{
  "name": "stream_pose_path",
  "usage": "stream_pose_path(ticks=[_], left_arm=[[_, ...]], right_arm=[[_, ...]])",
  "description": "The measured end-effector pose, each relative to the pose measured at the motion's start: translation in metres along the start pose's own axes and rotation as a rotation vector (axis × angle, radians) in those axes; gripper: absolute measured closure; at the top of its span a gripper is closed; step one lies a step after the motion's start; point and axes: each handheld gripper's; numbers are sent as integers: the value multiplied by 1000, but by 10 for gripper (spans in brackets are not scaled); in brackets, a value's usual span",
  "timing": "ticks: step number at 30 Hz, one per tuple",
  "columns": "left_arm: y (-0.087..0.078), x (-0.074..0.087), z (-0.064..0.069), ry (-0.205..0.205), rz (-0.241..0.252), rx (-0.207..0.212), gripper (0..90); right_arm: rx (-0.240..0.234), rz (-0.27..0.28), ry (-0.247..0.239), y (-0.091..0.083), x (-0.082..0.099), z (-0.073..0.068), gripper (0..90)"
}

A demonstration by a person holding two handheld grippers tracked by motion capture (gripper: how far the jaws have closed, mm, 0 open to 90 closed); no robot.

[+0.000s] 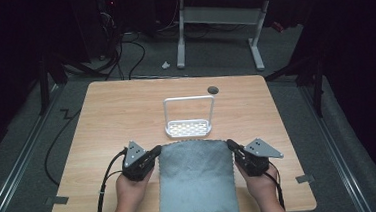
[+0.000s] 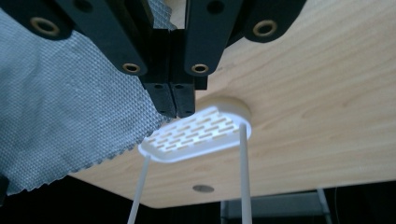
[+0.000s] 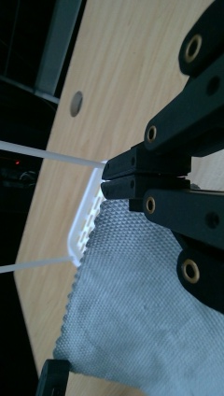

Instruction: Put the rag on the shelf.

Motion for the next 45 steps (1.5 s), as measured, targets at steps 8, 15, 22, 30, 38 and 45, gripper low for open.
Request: stream_pose_path(ticks=[8, 15, 22, 30, 38, 45], left_arm=[[-6, -31, 6, 55, 48, -25, 898], [-4, -46, 9, 82, 68, -15, 897], [-6, -56, 5, 85, 107, -18, 898], [-15, -74, -5, 103, 150, -58, 899], [-17, -100, -11, 139, 183, -94, 900], [-15, -116, -15, 163, 187, -113, 900]], right_arm=[[8, 59, 40, -4, -18, 11, 900], [18, 116, 40, -8, -34, 14, 900], [24, 145, 46, -7, -49, 15, 900], [43, 182, 56, -6, -68, 20, 900], [58, 197, 44, -1, -85, 21, 900], [66, 209, 55, 6, -96, 24, 900]])
Point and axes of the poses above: each handheld gripper's, and its own axes: y roughly forward along the jaws, x roughly out of its underside, z roughly to its right, and after that the axes turned 14 degrees about x, right-handed
